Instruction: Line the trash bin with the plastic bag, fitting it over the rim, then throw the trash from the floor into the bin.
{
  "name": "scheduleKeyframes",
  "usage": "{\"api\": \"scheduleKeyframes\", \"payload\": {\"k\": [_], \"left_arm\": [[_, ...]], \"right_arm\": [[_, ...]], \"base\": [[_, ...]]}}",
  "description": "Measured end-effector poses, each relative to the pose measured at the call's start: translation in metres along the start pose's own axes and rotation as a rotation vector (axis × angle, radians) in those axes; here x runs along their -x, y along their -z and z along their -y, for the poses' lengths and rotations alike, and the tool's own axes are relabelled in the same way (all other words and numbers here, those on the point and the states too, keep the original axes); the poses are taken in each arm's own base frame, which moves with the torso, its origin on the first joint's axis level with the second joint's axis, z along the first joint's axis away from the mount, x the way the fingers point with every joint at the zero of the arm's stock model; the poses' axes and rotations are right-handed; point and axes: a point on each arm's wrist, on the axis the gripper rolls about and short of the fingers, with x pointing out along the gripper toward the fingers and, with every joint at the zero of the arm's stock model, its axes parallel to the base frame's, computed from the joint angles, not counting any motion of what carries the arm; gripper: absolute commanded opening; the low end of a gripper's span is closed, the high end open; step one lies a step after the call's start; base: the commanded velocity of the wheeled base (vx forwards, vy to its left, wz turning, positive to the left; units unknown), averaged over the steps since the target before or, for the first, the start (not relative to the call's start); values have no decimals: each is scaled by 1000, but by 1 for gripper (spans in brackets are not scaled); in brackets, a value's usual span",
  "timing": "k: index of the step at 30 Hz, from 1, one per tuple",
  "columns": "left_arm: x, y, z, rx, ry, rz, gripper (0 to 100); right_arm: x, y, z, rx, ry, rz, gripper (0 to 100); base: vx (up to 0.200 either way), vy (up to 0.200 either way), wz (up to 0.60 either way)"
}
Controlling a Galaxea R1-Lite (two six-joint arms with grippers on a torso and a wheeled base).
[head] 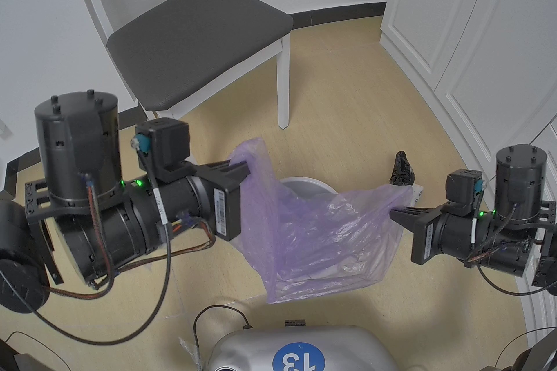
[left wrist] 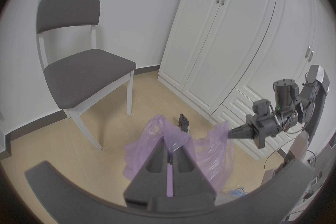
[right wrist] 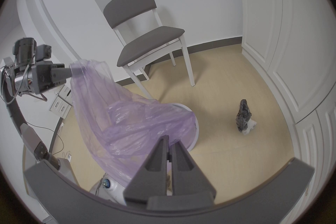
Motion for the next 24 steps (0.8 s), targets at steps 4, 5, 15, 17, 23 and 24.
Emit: {"api": "scheduleKeyframes", "payload": {"k": [4,5,15,17,23,24], "left_arm": [[-8,1,0,0,-5,-9,0],[-10,2,0,0,-5,-13,0],[-20,6,1,-3,-6,-35,0],[-22,7,2,-3,-5,-42,0],[-31,9,-5,12,4,-56,0],[-33,9,-7,23,14,-56,0]], "right_arm": [[-8,2,6,20,27,-22,0],[-10,2,8,22,35,-26,0],[-12,13,27,37,85,-74,0],[-12,15,30,35,85,-85,0],[-11,20,36,25,95,-102,0],[-11,21,37,24,97,-105,0]], "base": [[0,0,0],[0,0,0],[0,0,0],[0,0,0],[0,0,0],[0,0,0]]}}
